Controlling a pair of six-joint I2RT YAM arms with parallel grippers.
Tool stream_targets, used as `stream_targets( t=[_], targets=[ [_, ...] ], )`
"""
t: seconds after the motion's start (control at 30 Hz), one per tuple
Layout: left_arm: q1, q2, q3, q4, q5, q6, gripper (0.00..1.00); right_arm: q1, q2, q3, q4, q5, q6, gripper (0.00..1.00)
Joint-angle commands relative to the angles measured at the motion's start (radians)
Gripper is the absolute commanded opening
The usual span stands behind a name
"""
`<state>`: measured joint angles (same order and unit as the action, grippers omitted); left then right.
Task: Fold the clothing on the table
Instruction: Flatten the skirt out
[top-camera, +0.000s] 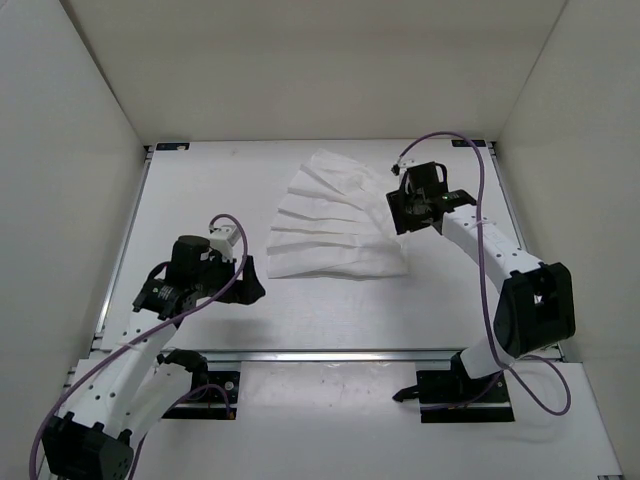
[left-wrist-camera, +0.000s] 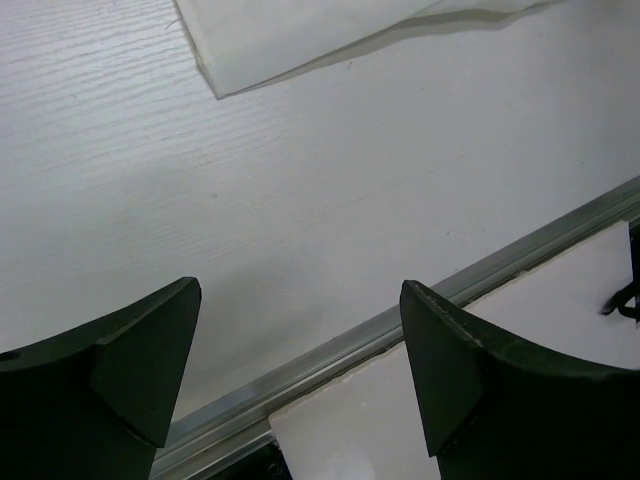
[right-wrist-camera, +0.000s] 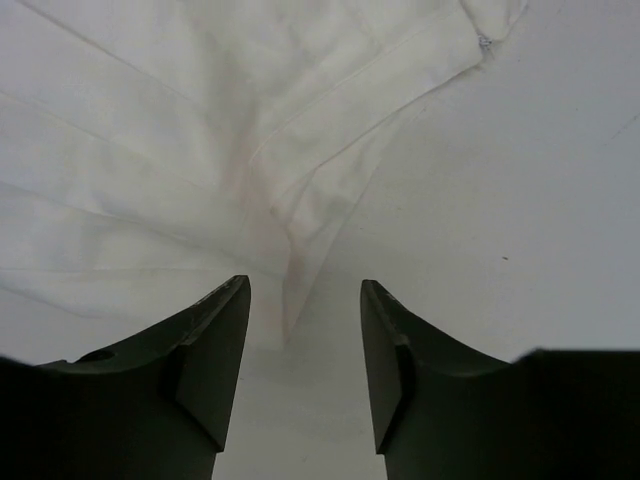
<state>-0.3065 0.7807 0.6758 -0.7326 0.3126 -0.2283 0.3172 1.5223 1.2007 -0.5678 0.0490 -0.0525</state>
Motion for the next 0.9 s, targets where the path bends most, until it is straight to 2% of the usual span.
stream_targets(
  t=[0.0, 0.03, 0.1, 0.13, 0.17, 0.23, 0.27, 0.4, 0.5, 0.67, 0.73, 0.87],
  targets=[
    [0.024, -0.03, -0.012, 0.025, 0.028, 0.01, 0.77, -0.058, 0.034, 0.04, 0.11, 0.008, -0.009, 0.43],
    [0.018, -0.043, -0.013, 0.025, 0.014, 0.004, 0.7, -0.072, 0.045, 0.043, 0.129, -0.023, -0.016, 0.41],
    [0.0, -0.054, -0.018, 0.027, -0.012, -0.003, 0.48, -0.122, 0.111, 0.091, 0.193, -0.035, -0.062, 0.3],
    [-0.014, -0.061, -0.015, 0.027, -0.02, -0.011, 0.43, -0.127, 0.122, 0.112, 0.21, -0.038, -0.084, 0.3],
    [-0.025, -0.057, -0.015, 0.021, -0.023, -0.014, 0.34, -0.132, 0.163, 0.153, 0.213, -0.04, -0.13, 0.3],
    [-0.04, -0.052, -0.021, 0.027, -0.026, -0.017, 0.26, -0.139, 0.264, 0.238, 0.192, -0.018, -0.197, 0.32],
    [-0.042, -0.047, -0.018, 0.025, -0.026, -0.017, 0.25, -0.138, 0.289, 0.302, 0.168, -0.02, -0.211, 0.33],
    [-0.026, -0.041, -0.018, 0.022, -0.009, -0.011, 0.48, -0.136, 0.479, 0.498, 0.086, -0.017, -0.303, 0.35],
    [-0.034, -0.05, -0.016, 0.029, -0.02, -0.016, 0.54, -0.144, 0.593, 0.614, 0.023, -0.023, -0.345, 0.36],
    [-0.039, -0.055, -0.021, 0.029, -0.021, -0.02, 0.56, -0.164, 0.752, 0.764, -0.084, -0.04, -0.38, 0.4],
    [-0.034, -0.052, -0.019, 0.027, -0.021, -0.02, 0.56, -0.179, 0.782, 0.801, -0.121, -0.092, -0.375, 0.41],
    [-0.022, -0.05, -0.018, 0.022, -0.023, -0.013, 0.56, -0.204, 0.803, 0.78, -0.125, -0.127, -0.371, 0.42]
  ],
)
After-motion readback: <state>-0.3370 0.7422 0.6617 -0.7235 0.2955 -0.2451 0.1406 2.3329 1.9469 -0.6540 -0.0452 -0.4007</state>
